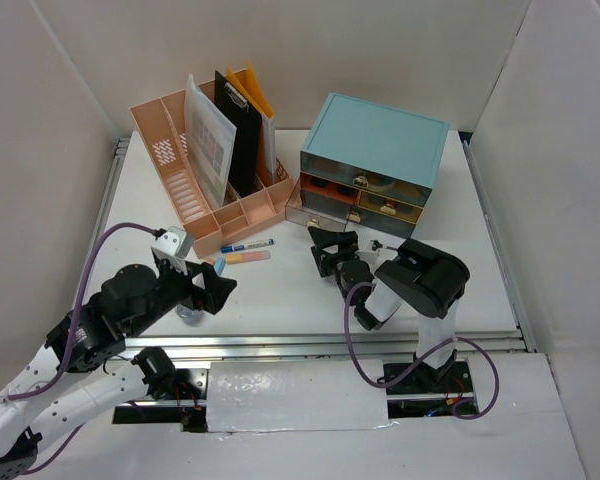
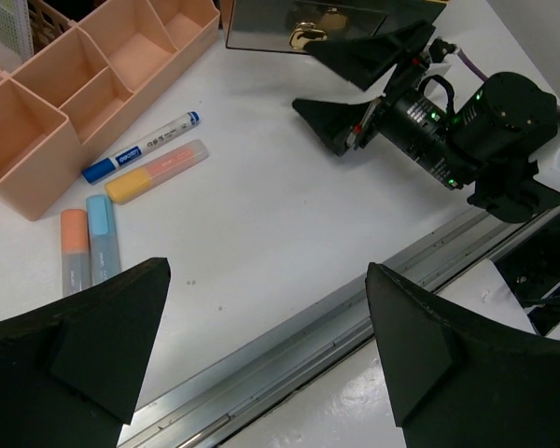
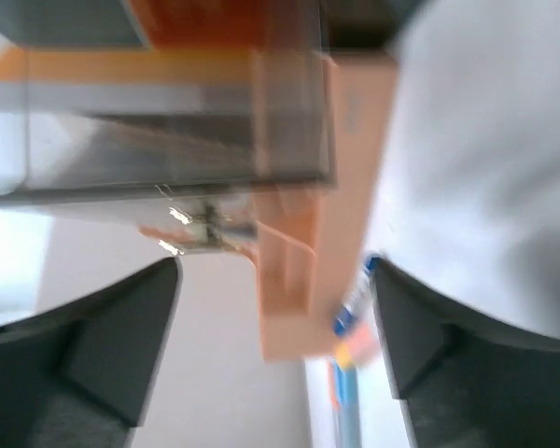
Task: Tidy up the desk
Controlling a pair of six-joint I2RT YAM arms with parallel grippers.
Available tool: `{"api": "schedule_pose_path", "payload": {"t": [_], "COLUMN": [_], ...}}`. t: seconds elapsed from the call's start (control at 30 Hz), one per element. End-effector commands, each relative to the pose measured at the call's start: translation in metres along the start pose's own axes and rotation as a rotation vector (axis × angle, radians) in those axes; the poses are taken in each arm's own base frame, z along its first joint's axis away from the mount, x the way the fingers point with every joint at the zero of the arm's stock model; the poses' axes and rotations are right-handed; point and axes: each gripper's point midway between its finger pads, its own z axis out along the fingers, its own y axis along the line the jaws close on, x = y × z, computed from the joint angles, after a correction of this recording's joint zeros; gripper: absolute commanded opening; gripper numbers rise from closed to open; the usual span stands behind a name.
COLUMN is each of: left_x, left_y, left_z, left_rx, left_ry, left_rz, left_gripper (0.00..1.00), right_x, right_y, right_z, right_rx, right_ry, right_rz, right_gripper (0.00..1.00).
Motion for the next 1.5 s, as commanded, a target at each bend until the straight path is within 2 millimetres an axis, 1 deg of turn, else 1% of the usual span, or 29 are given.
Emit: {"api": "schedule_pose_path", "payload": {"t": [0.0, 0.27, 0.37, 0.4, 0.47, 0.5, 0.53, 0.57, 0.6, 0.63, 0.67, 0.7, 0.73, 0.77, 0.8, 0.83, 0.9, 0.93, 1.0, 1.03, 1.07, 1.1, 1.13, 1.17, 1.2, 1.23, 1.3, 1.33, 1.47], "left_x": [-0.008, -0.011, -0.011, -0.011, -0.009, -0.008, -0.007, -0.005, -0.004, -0.002, -0.002, -0.002, 0.0, 0.0, 0.001, 0.003, 0.007, 0.012, 0.018, 0.019, 0.022, 0.025, 0.032, 0.034, 0.049, 0.046, 0.059, 0.051, 0.055], "left_y": [0.002, 0.039, 0.045, 0.047, 0.048, 0.051, 0.052, 0.053, 0.055, 0.058, 0.063, 0.066, 0.068, 0.07, 0.074, 0.075, 0.072, 0.07, 0.054, 0.049, 0.047, 0.047, 0.047, 0.052, 0.054, 0.055, 0.063, 0.062, 0.071], "left_z": [0.001, -0.005, -0.006, -0.006, -0.003, -0.003, -0.002, 0.001, 0.003, 0.002, 0.003, 0.003, 0.004, 0.004, 0.005, 0.008, 0.014, 0.022, 0.045, 0.054, 0.063, 0.07, 0.084, 0.092, 0.107, 0.113, 0.128, 0.134, 0.155], "left_rx": [-0.019, -0.243, -0.282, -0.293, -0.316, -0.334, -0.349, -0.368, -0.385, -0.405, -0.446, -0.468, -0.489, -0.506, -0.526, -0.536, -0.536, -0.536, -0.469, -0.457, -0.467, -0.48, -0.508, -0.537, -0.586, -0.613, -0.719, -0.742, -0.877], "left_ry": [-0.029, -0.062, -0.066, -0.065, -0.049, -0.042, -0.033, -0.017, -0.01, 0.003, 0.004, 0.007, 0.011, 0.015, 0.023, 0.043, 0.063, 0.085, 0.124, 0.137, 0.147, 0.168, 0.211, 0.224, 0.274, 0.28, 0.31, 0.289, 0.25], "left_rz": [-0.015, -0.1, -0.117, -0.117, -0.119, -0.123, -0.124, -0.124, -0.131, -0.131, -0.132, -0.139, -0.151, -0.155, -0.165, -0.163, -0.189, -0.191, -0.22, -0.234, -0.29, -0.317, -0.338, -0.379, -0.443, -0.487, -0.556, -0.591, -0.724], "left_gripper": [0.99, 1.0, 0.99, 1.0, 1.0, 0.99, 1.0, 1.0, 1.0, 1.0, 0.99, 1.0, 0.99, 1.0, 0.99, 1.0, 1.0, 0.99, 0.99, 1.0, 1.0, 0.99, 1.0, 1.0, 1.0, 1.0, 0.99, 0.99, 0.92], "right_x": [0.024, 0.082, 0.086, 0.088, 0.09, 0.097, 0.099, 0.097, 0.11, 0.117, 0.108, 0.118, 0.116, 0.104, 0.097, 0.101, 0.09, 0.082, 0.068, 0.055, 0.044, 0.035, 0.021, 0.012, 0.004, -0.01, -0.023, -0.033, -0.055], "right_y": [0.052, 0.03, 0.014, 0.028, 0.027, 0.041, 0.045, 0.026, 0.055, 0.059, 0.025, 0.05, 0.049, 0.057, 0.054, 0.076, 0.075, 0.086, 0.094, 0.116, 0.116, 0.126, 0.149, 0.153, 0.162, 0.178, 0.187, 0.193, 0.195], "right_z": [-0.022, -0.04, -0.049, -0.048, -0.052, -0.047, -0.045, -0.047, -0.036, -0.032, -0.037, -0.028, -0.03, -0.031, -0.037, -0.043, -0.055, -0.066, -0.08, -0.093, -0.1, -0.109, -0.124, -0.132, -0.14, -0.156, -0.169, -0.179, -0.194], "right_rx": [-0.186, -0.034, 0.078, 0.057, 0.095, 0.078, 0.092, 0.179, 0.144, 0.132, 0.291, 0.273, 0.279, 0.293, 0.28, 0.194, 0.186, 0.183, 0.187, 0.149, 0.156, 0.138, 0.082, 0.067, 0.046, 0.001, -0.026, -0.042, -0.011], "right_ry": [0.118, 0.263, 0.245, 0.239, 0.257, 0.268, 0.278, 0.311, 0.325, 0.371, 0.409, 0.391, 0.4, 0.351, 0.355, 0.373, 0.393, 0.396, 0.382, 0.357, 0.338, 0.325, 0.303, 0.294, 0.283, 0.269, 0.264, 0.259, 0.247], "right_rz": [0.005, -0.276, -0.44, -0.449, -0.55, -0.6, -0.644, -0.751, -0.78, -0.915, -1.048, -1.061, -1.138, -1.158, -1.196, -1.159, -1.182, -1.177, -1.17, -1.134, -1.119, -1.095, -1.047, -1.034, -1.012, -0.973, -0.949, -0.937, -0.963], "right_gripper": [1.0, 1.0, 1.0, 1.0, 1.0, 1.0, 1.0, 1.0, 1.0, 1.0, 1.0, 1.0, 1.0, 1.0, 1.0, 1.0, 1.0, 1.0, 1.0, 1.0, 1.0, 1.0, 1.0, 1.0, 1.0, 1.0, 1.0, 1.0, 1.0]}}
